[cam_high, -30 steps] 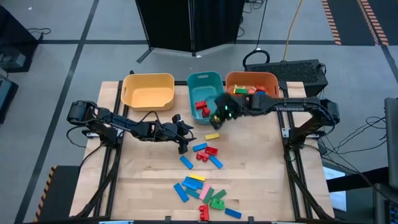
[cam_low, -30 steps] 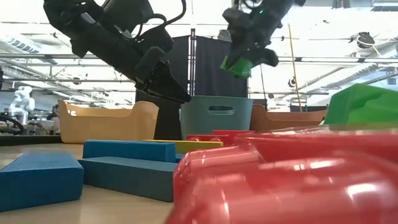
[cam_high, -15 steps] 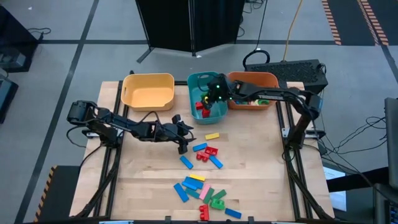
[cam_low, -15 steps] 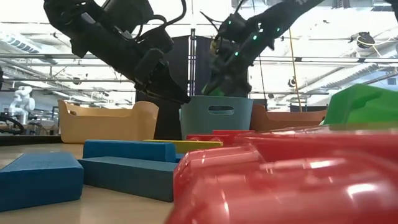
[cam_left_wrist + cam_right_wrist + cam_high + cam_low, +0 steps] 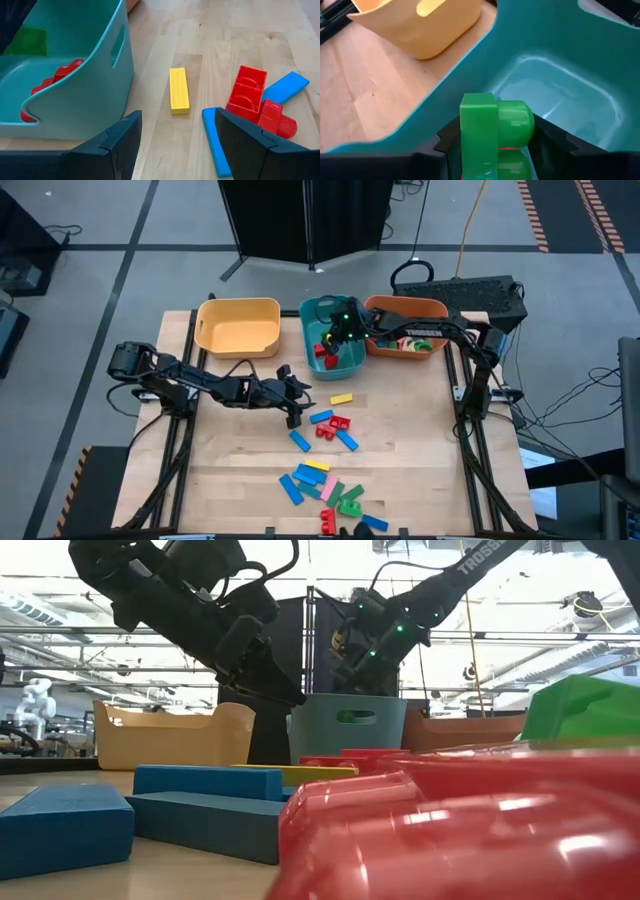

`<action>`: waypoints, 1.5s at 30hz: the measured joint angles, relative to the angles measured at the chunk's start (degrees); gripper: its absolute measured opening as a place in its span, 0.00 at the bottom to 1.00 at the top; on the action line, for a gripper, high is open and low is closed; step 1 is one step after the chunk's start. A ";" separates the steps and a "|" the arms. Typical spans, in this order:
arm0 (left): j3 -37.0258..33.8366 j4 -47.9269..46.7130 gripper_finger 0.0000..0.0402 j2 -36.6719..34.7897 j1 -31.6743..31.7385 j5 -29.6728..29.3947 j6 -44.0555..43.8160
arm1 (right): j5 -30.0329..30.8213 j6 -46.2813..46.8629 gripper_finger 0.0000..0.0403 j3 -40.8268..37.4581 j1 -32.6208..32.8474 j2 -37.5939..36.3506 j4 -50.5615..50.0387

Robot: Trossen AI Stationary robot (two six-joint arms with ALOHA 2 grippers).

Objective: Sort blocks by size
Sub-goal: Put the green 2 stud game piece into the blue bin, then put the red 2 stud game piece into the blue bin

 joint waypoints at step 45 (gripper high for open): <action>0.00 -1.24 0.60 0.02 -0.77 -0.26 -0.04 | 15.74 -19.05 0.59 -0.09 18.87 -15.30 -13.69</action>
